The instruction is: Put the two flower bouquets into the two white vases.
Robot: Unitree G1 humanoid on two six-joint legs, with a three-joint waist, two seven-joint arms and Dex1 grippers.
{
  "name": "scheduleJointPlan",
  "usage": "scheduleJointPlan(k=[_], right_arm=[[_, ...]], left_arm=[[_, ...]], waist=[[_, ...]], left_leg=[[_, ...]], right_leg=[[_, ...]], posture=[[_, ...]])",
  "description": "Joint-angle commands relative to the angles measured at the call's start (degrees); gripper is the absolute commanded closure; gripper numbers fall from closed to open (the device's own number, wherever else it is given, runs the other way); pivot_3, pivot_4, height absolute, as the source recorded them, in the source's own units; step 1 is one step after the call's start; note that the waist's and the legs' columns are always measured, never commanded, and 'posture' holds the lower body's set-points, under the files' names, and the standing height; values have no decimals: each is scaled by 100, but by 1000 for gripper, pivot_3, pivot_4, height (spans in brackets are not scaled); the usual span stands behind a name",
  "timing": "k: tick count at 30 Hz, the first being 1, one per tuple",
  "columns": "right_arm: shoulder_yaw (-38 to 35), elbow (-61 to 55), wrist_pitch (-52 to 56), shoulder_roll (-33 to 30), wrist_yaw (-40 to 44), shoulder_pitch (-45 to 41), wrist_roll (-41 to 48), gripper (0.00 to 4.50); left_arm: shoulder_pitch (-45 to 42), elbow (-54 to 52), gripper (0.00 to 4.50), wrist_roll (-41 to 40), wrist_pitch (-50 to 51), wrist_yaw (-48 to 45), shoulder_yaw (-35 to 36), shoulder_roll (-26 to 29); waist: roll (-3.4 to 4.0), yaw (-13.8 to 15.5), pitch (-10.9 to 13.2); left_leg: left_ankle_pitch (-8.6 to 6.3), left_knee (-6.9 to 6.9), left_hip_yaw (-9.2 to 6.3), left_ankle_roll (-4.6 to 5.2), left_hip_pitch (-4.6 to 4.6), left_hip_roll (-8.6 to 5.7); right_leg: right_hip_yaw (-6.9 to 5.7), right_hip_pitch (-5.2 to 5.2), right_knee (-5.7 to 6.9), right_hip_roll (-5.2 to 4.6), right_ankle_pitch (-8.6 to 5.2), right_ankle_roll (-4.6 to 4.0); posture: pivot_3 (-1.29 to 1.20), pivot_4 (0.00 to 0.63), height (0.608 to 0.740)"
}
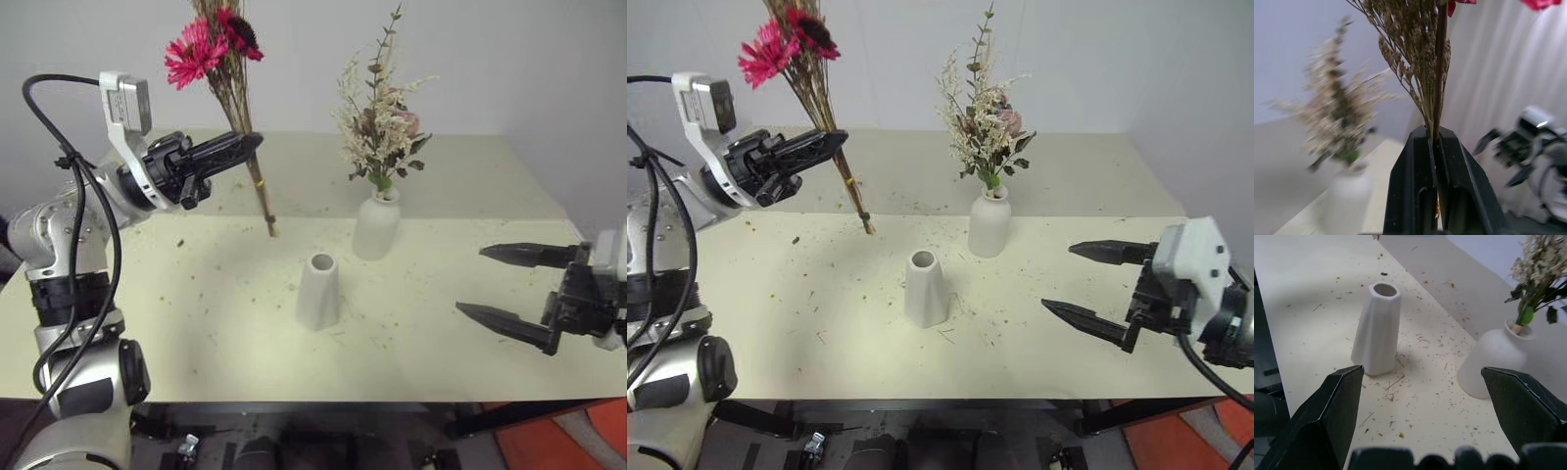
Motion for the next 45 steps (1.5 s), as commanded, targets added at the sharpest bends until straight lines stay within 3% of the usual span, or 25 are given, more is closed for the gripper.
scheduleJointPlan(k=[1,9,17,45], right_arm=[[-69,-207,-242,82,-228,45,-74,0],[-410,-639,-262,263,-510,635,-107,0],[-688,-853,-244,250,-703,960,-42,0],[-194,-739,-733,302,-897,896,-620,0]], left_arm=[[-391,355,4457,-114,-384,-531,-167,-127],[-548,1045,4457,318,-973,-1321,-828,-388],[-536,1481,4457,532,-1312,-1601,-1016,-674],[93,1003,4457,1362,-2294,-1803,-1735,-838]], waist=[[0,-3,0],[0,-23,0],[0,-42,0],[0,-36,0]], left_leg=[[0,0,0,0,0,0],[-1,0,-3,1,-5,0],[-1,0,-5,2,-5,0],[-2,1,-7,3,-8,-1]], right_leg=[[1,-1,-1,0,0,0],[1,-4,-2,1,-1,1],[1,-3,-3,2,-1,1],[0,-3,-7,2,-1,2]], posture=[[0,150,740],[0,150,740],[0,150,740],[0,150,740]])
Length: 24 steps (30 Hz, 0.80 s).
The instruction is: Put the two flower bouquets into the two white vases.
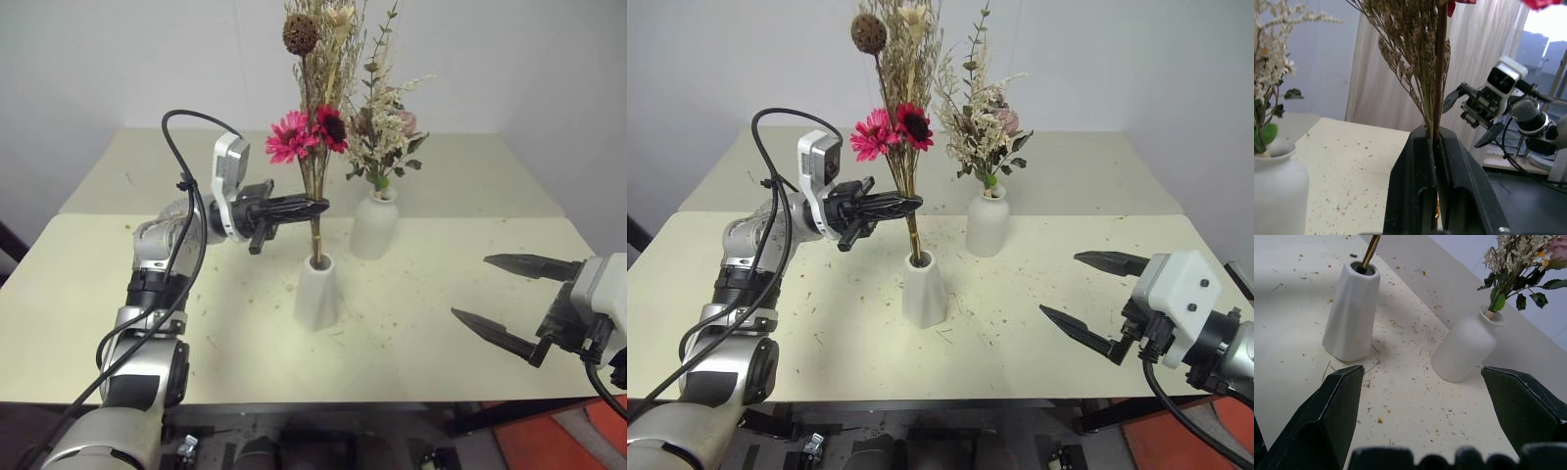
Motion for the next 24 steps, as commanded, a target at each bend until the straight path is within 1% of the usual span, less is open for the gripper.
scheduleJointPlan(k=[1,4,12,21,24], right_arm=[[-45,-8,-227,48,-69,-56,-92,0],[-58,-17,-253,59,-63,-26,-105,0],[-207,-10,-170,43,144,10,358,0],[-238,99,-245,-18,292,-15,363,0],[-229,140,-259,-32,326,-31,321,0]], left_arm=[[70,-350,4457,161,-412,-130,-157,-38],[162,-368,4457,213,-596,-171,-185,-61],[352,-456,4457,387,-1151,-245,-251,-127],[395,-413,4457,389,-1189,-386,-257,-80],[422,-451,3672,345,-1108,-456,-236,-54]], waist=[[0,2,0],[0,2,0],[0,-1,0],[0,0,0],[0,0,0]], left_leg=[[0,0,0,0,0,0],[0,0,0,0,0,0],[0,0,0,1,1,0],[-1,0,-1,1,1,0],[-1,0,-1,1,1,0]], right_leg=[[0,0,-1,0,0,0],[0,0,0,0,0,0],[1,1,-1,0,0,0],[0,2,-1,0,0,0],[0,2,0,0,0,0]], posture=[[0,150,740],[0,150,740],[0,150,740],[0,150,740],[0,150,740]])
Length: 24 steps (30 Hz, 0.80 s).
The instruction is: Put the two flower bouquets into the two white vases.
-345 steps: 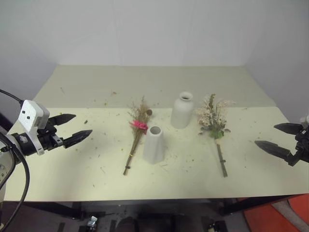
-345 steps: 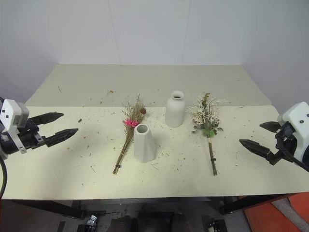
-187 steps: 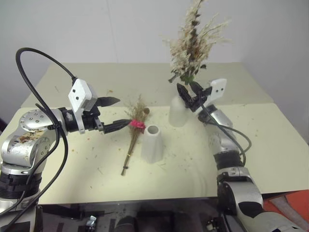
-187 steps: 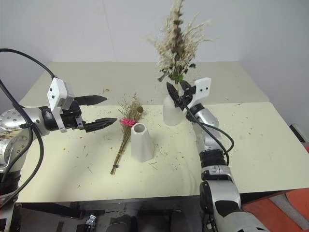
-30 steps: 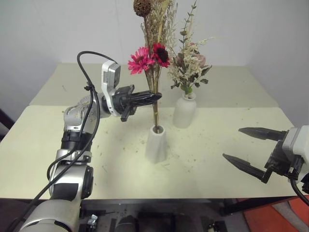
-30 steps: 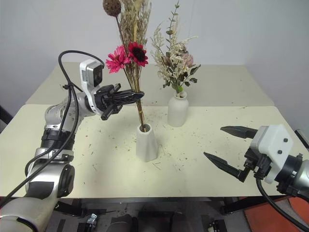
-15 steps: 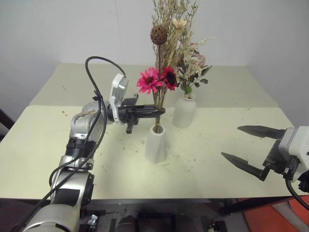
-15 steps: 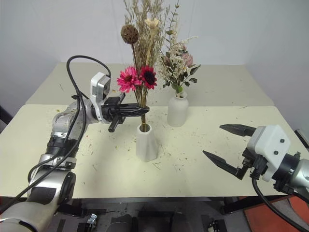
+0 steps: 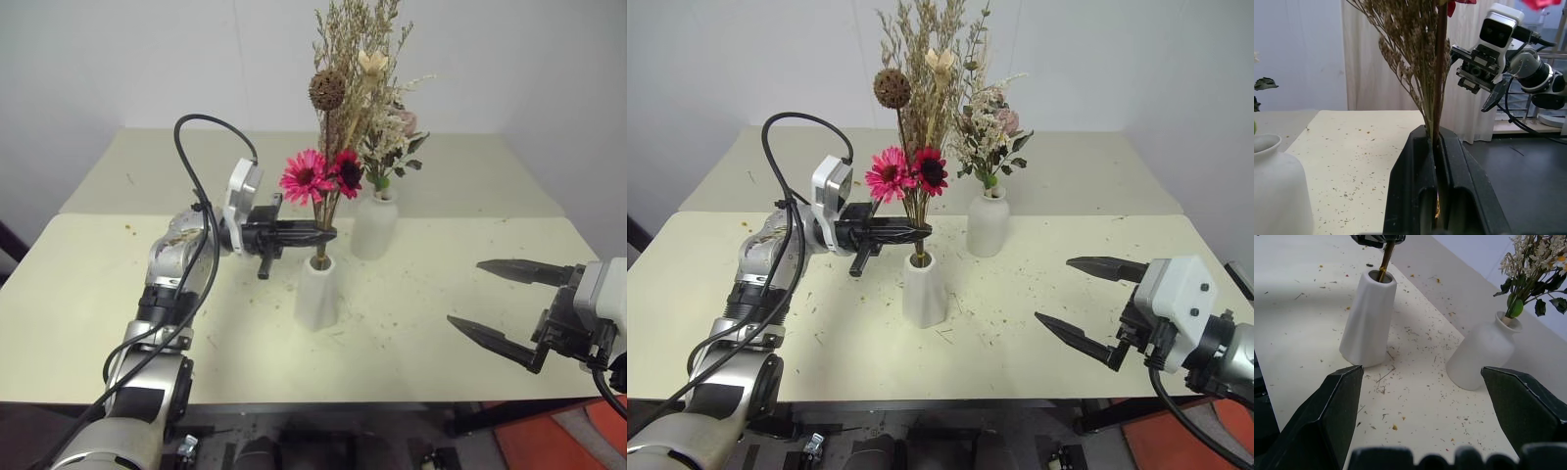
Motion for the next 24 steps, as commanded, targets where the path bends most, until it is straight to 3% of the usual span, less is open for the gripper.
scheduleJointPlan(k=[1,5,11,20,24], right_arm=[[-234,-10,-146,-85,43,-44,41,0],[-224,40,-153,-126,66,-61,-19,0],[-216,89,-155,-200,112,-57,-110,0],[-105,211,-143,-315,123,-181,-242,0],[-335,334,-144,-358,323,-124,-187,0]], left_arm=[[16,-211,3380,-92,-14,-139,25,95],[113,-274,2067,-30,-46,-125,27,169],[180,-159,138,756,-364,219,-323,570],[181,106,62,1219,-803,419,49,1832],[575,-145,62,1022,-925,366,538,2522]], waist=[[0,0,0],[0,-2,0],[0,3,0],[0,-19,0],[1,-13,0]], left_leg=[[0,0,0,0,0,0],[0,0,0,0,0,0],[0,0,0,0,0,0],[-1,-3,2,1,3,5],[-1,-4,5,2,1,6]], right_leg=[[0,0,0,0,0,0],[0,0,0,0,0,0],[0,0,1,0,0,0],[1,-4,2,4,-1,1],[1,-6,-1,2,-1,0]], posture=[[0,150,740],[0,150,740],[0,150,740],[0,150,740],[0,150,740]])
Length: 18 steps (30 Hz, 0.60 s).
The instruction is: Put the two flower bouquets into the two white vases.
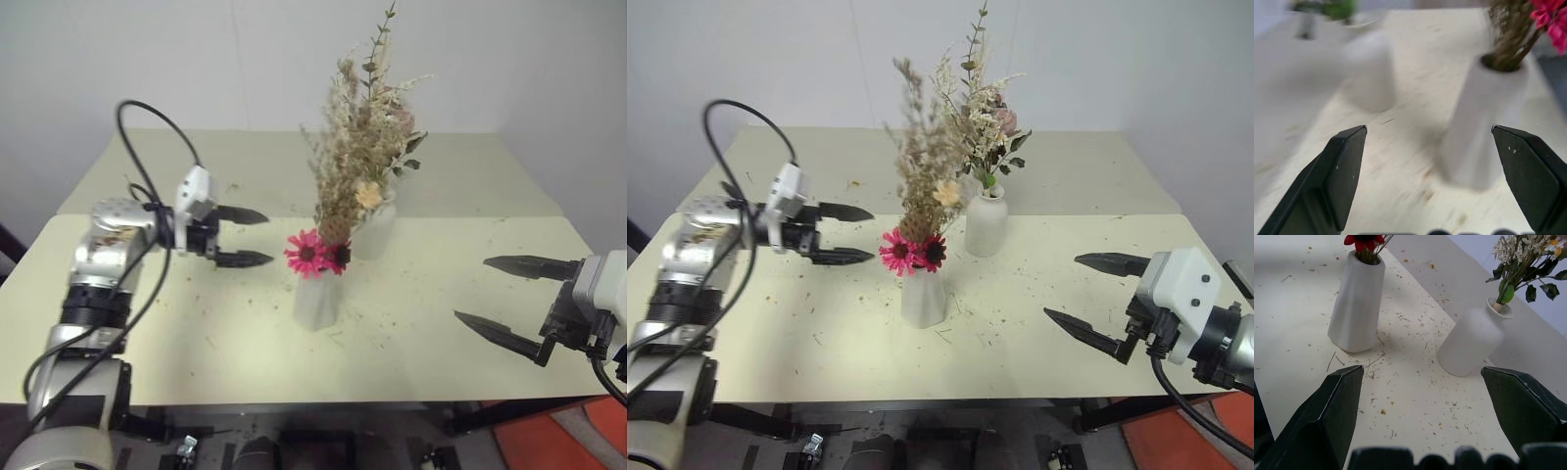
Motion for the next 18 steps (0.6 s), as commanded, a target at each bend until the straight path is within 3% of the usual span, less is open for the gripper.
scheduleJointPlan(k=[1,9,18], right_arm=[[-410,64,-129,-94,179,14,76,0],[-1192,756,-219,-340,983,321,-98,0],[-1158,1505,-390,-556,1265,224,-353,0]], left_arm=[[274,-331,62,-219,-99,-25,533,452],[1540,-1484,62,-885,408,146,1935,1513],[2246,-1764,62,-1071,466,662,2648,1690]], waist=[[0,2,0],[0,34,0],[1,41,-1]], left_leg=[[-1,0,2,1,0,1],[-1,1,8,1,2,7],[-1,-1,19,0,21,12]], right_leg=[[1,-1,0,0,0,0],[-8,4,-1,-5,-2,0],[-4,9,9,-4,-31,33]], posture=[[0,150,740],[0,150,740],[0,150,740]])
